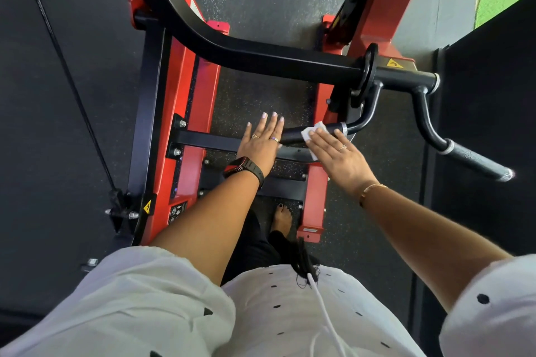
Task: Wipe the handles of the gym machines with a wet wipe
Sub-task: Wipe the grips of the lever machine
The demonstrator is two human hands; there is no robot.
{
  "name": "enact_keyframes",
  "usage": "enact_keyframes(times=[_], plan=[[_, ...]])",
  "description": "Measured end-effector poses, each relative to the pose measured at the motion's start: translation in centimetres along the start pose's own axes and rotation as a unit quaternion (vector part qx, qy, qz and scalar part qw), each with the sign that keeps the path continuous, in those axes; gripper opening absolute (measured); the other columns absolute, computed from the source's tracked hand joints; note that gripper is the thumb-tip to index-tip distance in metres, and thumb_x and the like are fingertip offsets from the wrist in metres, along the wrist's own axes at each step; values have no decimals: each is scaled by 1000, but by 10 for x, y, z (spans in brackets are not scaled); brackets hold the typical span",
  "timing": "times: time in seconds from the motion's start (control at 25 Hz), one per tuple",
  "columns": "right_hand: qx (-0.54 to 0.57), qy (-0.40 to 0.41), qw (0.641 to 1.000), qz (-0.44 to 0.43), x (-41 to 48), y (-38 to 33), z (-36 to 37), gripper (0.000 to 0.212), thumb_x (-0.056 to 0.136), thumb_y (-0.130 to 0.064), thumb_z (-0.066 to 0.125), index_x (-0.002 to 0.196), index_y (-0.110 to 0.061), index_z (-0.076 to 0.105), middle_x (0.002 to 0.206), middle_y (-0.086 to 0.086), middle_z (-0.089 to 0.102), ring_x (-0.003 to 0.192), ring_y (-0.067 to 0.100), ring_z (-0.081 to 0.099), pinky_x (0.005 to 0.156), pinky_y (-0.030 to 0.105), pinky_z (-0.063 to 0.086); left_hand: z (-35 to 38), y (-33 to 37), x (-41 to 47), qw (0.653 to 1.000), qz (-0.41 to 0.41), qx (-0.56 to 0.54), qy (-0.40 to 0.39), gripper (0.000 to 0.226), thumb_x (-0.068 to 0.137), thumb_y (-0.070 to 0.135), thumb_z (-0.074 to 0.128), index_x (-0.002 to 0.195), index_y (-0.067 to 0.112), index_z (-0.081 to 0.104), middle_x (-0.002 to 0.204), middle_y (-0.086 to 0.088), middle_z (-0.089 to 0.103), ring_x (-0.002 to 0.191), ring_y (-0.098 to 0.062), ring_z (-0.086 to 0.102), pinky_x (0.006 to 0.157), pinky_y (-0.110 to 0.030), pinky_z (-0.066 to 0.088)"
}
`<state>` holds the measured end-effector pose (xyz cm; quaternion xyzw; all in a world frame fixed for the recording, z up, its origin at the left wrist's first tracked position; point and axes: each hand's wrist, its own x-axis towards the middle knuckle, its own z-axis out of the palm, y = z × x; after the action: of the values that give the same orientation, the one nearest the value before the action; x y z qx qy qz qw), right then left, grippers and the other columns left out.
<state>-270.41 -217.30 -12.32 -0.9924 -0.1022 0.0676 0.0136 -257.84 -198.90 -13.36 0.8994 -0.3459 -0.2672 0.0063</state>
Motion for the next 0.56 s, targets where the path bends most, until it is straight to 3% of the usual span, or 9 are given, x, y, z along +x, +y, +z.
enact_keyframes(times=[0.16, 0.28, 0.36, 0.44, 0.56], plan=[[14, 38, 997, 67, 17, -7, -3, 47, 88, 1, 33, 133, 1, 49, 141, 17, 48, 133, 32, 42, 114, 44, 26, -2, 0, 3, 1000, -6, -3, -4, 58, 105, 24, 28, 153, 19, -5, 161, -1, -8, 147, -21, -14, 118, -45, -2], [54, 54, 990, 121, 51, -37, -3, 35, 86, -1, 54, 121, 2, 58, 127, 20, 59, 123, 35, 52, 109, 42, 31, -2, 0, 6, 1000, -13, 4, -8, 61, 104, 16, 34, 153, 20, -2, 161, 1, -5, 147, -18, -13, 118, -43, -2], [51, 36, 995, 81, 54, -43, -2, 41, 85, -8, 57, 125, 1, 56, 128, 19, 58, 123, 34, 52, 110, 43, 35, -4, 1, 7, 1000, -16, 1, -13, 62, 103, 12, 35, 153, 20, -1, 161, 1, -4, 147, -18, -13, 118, -43, -2], [38, 7, 998, 47, 44, -27, -7, 53, 83, -2, 58, 135, -2, 48, 137, 16, 52, 130, 31, 46, 114, 41, 28, -6, 1, 7, 1000, -13, -2, -14, 62, 102, 10, 35, 153, 19, 0, 161, 0, -3, 147, -18, -11, 118, -44, -2], [44, -10, 990, 132, 25, 1, -16, 52, 86, 2, 49, 138, -5, 45, 140, 15, 50, 133, 29, 42, 116, 40, 19, -9, 0, 7, 1000, -8, -13, -15, 58, 104, 14, 33, 153, 17, 2, 161, -2, -1, 147, -20, -9, 118, -45, 0]])
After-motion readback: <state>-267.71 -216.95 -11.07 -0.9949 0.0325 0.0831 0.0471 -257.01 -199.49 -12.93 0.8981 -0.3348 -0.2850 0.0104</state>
